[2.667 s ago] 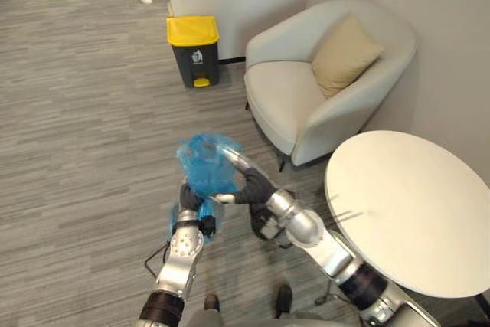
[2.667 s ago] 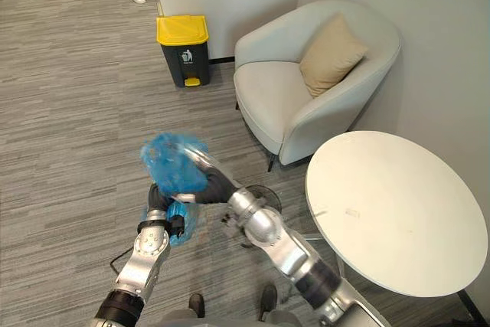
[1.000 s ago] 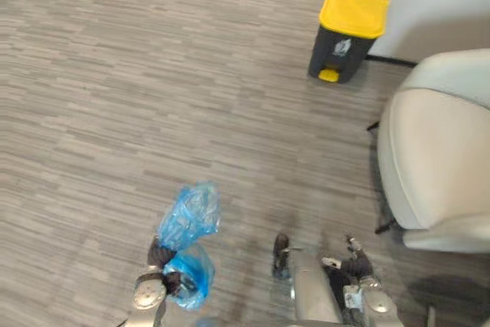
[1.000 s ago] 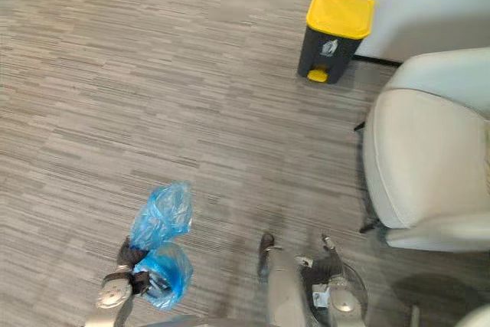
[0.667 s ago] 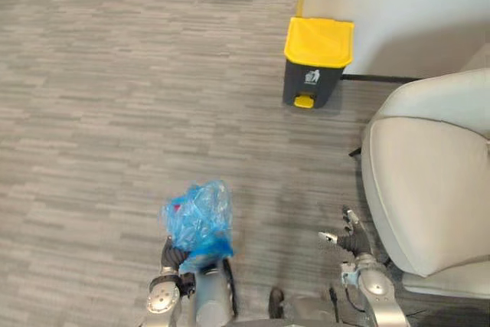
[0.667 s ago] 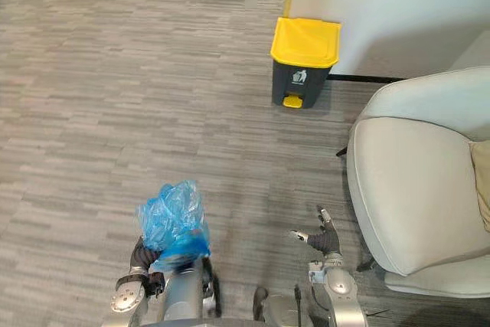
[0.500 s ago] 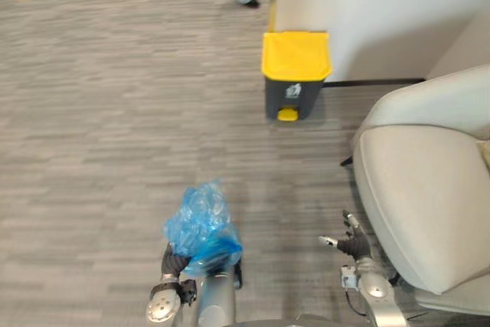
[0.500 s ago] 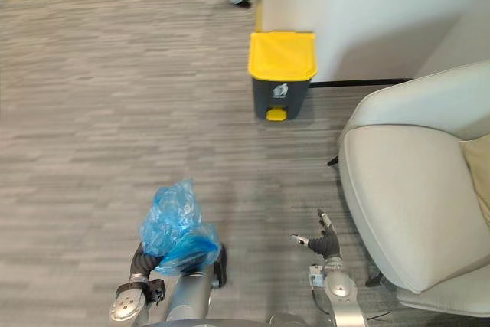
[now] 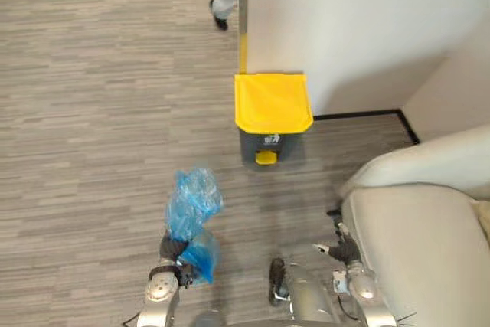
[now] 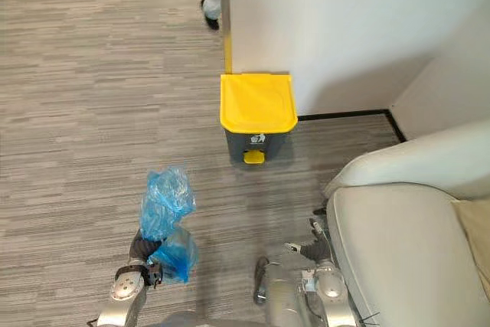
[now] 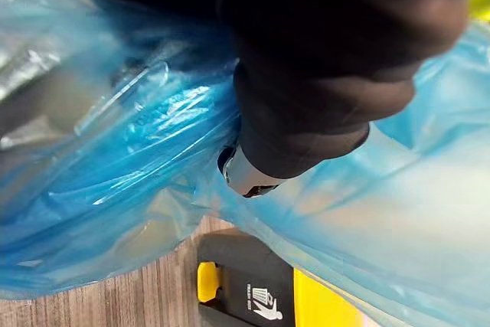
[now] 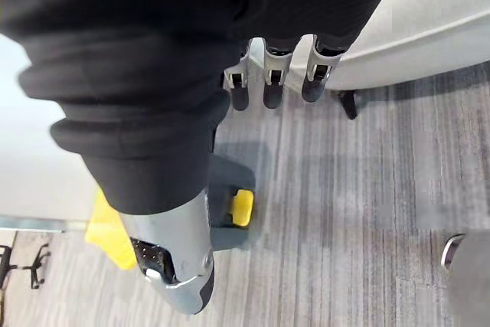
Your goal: Gather rubbish on tea table into small bin, then transfer packed bag to large trash can.
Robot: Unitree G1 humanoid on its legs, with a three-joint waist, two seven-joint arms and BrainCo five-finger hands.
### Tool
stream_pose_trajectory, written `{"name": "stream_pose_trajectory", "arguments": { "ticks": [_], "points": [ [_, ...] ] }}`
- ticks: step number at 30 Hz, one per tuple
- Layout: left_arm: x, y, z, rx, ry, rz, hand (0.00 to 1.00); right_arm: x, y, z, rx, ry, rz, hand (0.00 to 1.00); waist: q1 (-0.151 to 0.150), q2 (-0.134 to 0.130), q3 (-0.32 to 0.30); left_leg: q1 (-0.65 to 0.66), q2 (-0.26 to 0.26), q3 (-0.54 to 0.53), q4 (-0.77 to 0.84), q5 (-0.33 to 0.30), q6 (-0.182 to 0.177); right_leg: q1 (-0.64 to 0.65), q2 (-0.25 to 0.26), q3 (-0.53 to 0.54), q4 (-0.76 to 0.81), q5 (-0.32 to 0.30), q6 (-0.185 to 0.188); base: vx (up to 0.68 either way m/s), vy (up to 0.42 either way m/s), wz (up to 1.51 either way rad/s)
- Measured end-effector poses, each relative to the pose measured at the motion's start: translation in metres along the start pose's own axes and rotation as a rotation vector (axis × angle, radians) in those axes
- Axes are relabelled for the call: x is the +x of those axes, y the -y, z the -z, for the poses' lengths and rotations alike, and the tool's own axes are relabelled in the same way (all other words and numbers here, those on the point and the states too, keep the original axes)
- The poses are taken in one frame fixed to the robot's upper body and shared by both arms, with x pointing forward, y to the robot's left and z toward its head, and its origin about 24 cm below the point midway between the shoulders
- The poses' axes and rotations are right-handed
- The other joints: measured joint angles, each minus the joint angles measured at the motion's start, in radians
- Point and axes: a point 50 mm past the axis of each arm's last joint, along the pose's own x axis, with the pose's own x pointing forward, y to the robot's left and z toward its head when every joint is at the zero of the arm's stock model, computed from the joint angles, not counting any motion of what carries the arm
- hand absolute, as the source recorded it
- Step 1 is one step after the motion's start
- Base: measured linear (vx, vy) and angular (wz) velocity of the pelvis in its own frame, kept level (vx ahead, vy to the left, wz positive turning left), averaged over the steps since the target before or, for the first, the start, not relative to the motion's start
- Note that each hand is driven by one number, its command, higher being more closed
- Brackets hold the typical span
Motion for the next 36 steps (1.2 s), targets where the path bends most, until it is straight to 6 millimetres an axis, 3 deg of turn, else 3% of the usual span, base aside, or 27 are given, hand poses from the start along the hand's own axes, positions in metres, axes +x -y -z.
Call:
{"name": "stream_pose_trajectory", "arguments": {
  "ticks": [1,2,3,6,7,8,9,10,11,13,15,16,18,20,22,23,24,25,26,30,36],
  "points": [
    [-0.003,0.006,0.004,-0.022,-0.013,0.005,1.00,0.000,-0.001,-0.001,0.000,0.004,-0.003,0.00,0.011,0.012,0.001,-0.058,0.058,0.017,0.159,0.003,0.006,0.084,0.018,-0.003,-0.052,-0.008,-0.008,0.52,-0.101,0.13],
    [-0.004,0.010,0.003,-0.031,-0.011,0.016,1.00,-0.001,-0.005,0.000,0.016,0.001,-0.005,0.00,0.027,0.007,0.002,-0.116,0.098,0.056,0.249,-0.017,0.036,0.178,0.026,-0.004,-0.111,-0.011,-0.013,0.49,-0.084,0.07],
    [-0.004,0.010,0.003,-0.032,-0.009,0.017,1.00,-0.001,-0.005,-0.001,0.019,0.004,-0.003,0.00,0.031,0.000,0.002,-0.141,0.104,0.070,0.256,-0.025,0.047,0.202,0.025,-0.004,-0.130,-0.011,-0.013,0.45,-0.043,0.00],
    [-0.003,0.009,-0.003,-0.032,0.017,0.018,1.00,0.001,-0.004,-0.008,0.035,0.032,0.009,0.00,0.059,-0.013,-0.002,-0.296,0.090,0.106,0.095,-0.045,0.063,0.299,0.015,0.000,-0.252,-0.026,0.011,0.40,0.034,-0.17],
    [-0.003,0.010,-0.003,-0.031,0.015,0.022,1.00,0.002,-0.003,-0.008,0.032,0.029,0.013,0.00,0.058,-0.012,0.000,-0.329,0.059,0.096,-0.054,-0.041,0.058,0.320,0.007,-0.001,-0.266,-0.038,0.033,0.45,0.192,-0.04],
    [-0.005,0.011,0.001,-0.029,0.000,0.025,1.00,0.002,0.002,-0.001,0.033,-0.003,0.030,0.00,0.057,-0.008,-0.001,-0.329,0.013,0.064,-0.265,0.000,0.029,0.348,-0.007,-0.001,-0.269,-0.057,0.061,0.37,0.173,0.01],
    [-0.006,0.012,0.003,-0.027,-0.005,0.028,1.00,0.002,0.004,0.003,0.034,-0.021,0.040,0.00,0.057,-0.004,-0.003,-0.319,-0.004,0.052,-0.343,0.039,0.024,0.359,-0.006,0.002,-0.269,-0.066,0.074,0.39,0.231,-0.11],
    [-0.007,0.012,0.005,-0.022,-0.013,0.031,1.00,0.001,0.008,0.011,0.029,-0.057,0.059,0.00,0.063,0.008,-0.007,-0.303,-0.010,0.021,-0.418,0.197,0.031,0.375,-0.001,0.020,-0.267,-0.092,0.099,0.31,0.190,-0.25],
    [-0.006,0.009,0.010,-0.002,-0.036,0.031,1.00,0.000,-0.001,0.019,0.043,-0.103,0.042,0.00,0.073,-0.037,-0.019,-0.291,-0.048,0.037,-0.398,0.181,0.078,0.382,-0.039,0.047,-0.256,-0.109,0.115,0.48,0.255,-0.22],
    [-0.004,0.008,0.007,0.010,-0.029,0.034,1.00,-0.003,-0.002,0.023,0.049,-0.117,0.044,0.00,0.074,-0.055,-0.024,-0.295,-0.067,0.057,-0.352,0.115,0.096,0.375,-0.078,0.068,-0.209,-0.108,0.117,0.43,0.221,-0.23],
    [-0.007,0.011,0.011,0.015,-0.042,0.047,1.00,-0.002,-0.004,0.022,0.054,-0.111,0.042,0.00,0.078,-0.055,-0.024,-0.253,-0.079,0.092,-0.315,0.042,0.113,0.317,-0.114,0.099,-0.015,-0.098,0.136,0.31,0.209,-0.40],
    [-0.009,0.009,0.014,0.023,-0.054,0.045,1.00,-0.002,-0.008,0.020,0.064,-0.105,0.036,0.00,0.073,-0.057,-0.023,-0.202,-0.093,0.106,-0.313,0.000,0.127,0.232,-0.153,0.121,0.204,-0.045,0.175,0.25,0.154,-0.23],
    [-0.012,0.005,0.018,0.042,-0.070,0.044,1.00,-0.003,-0.011,0.020,0.069,-0.109,0.027,0.00,0.050,-0.056,-0.023,-0.120,-0.102,0.117,-0.316,-0.038,0.137,0.134,-0.179,0.125,0.422,-0.047,0.157,0.41,0.174,-0.02],
    [-0.013,-0.002,0.019,0.060,-0.069,0.031,1.00,-0.002,-0.011,0.017,0.070,-0.095,0.029,0.00,0.048,-0.052,-0.020,-0.069,-0.100,0.124,-0.329,-0.059,0.138,0.074,-0.181,0.085,0.441,-0.070,0.130,0.31,0.033,0.03],
    [-0.011,-0.008,0.016,0.065,-0.058,0.016,1.00,0.000,-0.011,0.011,0.068,-0.073,0.029,0.00,0.033,-0.059,-0.026,-0.049,-0.095,0.126,-0.338,-0.066,0.133,0.020,-0.171,0.039,0.347,-0.091,0.125,0.29,-0.049,0.14],
    [-0.011,-0.012,0.017,0.062,-0.063,0.003,1.00,0.003,-0.012,0.008,0.069,-0.064,0.027,0.00,0.026,-0.062,-0.026,-0.041,-0.088,0.123,-0.332,-0.066,0.131,0.009,-0.146,0.030,0.222,-0.092,0.125,0.30,-0.120,0.17],
    [-0.012,-0.014,0.017,0.061,-0.064,-0.007,1.00,0.002,-0.012,0.008,0.069,-0.065,0.028,0.00,0.029,-0.079,-0.036,-0.025,-0.093,0.127,-0.328,-0.073,0.113,0.019,-0.112,0.031,0.017,0.006,0.105,0.30,-0.132,0.10],
    [-0.012,-0.018,0.018,0.067,-0.067,-0.012,1.00,0.001,-0.011,0.010,0.068,-0.070,0.030,0.00,0.030,-0.092,-0.042,-0.019,-0.099,0.126,-0.325,-0.081,0.100,0.023,-0.109,0.032,-0.022,0.040,0.089,0.35,-0.149,-0.02],
    [-0.011,-0.014,0.021,0.047,-0.086,-0.017,1.00,0.002,-0.006,0.011,0.056,-0.072,0.039,0.00,0.030,-0.060,-0.042,0.001,-0.069,0.115,-0.324,-0.090,0.082,0.057,-0.092,0.018,-0.032,0.048,0.076,0.21,-0.084,0.00],
    [-0.012,-0.001,0.023,0.004,-0.094,0.002,1.00,0.000,0.004,0.018,0.056,-0.095,0.070,0.00,0.026,-0.004,-0.066,0.049,-0.039,0.104,-0.439,-0.068,0.047,0.123,-0.038,-0.019,-0.161,0.063,0.067,0.23,-0.070,-0.01],
    [-0.013,0.002,0.032,0.004,-0.136,0.022,1.00,-0.003,0.008,0.030,0.055,-0.148,0.085,0.00,0.025,-0.005,-0.066,0.075,-0.041,0.098,-0.476,-0.038,0.036,0.182,-0.023,-0.026,-0.260,0.100,0.080,0.07,0.007,0.02]
  ]
}}
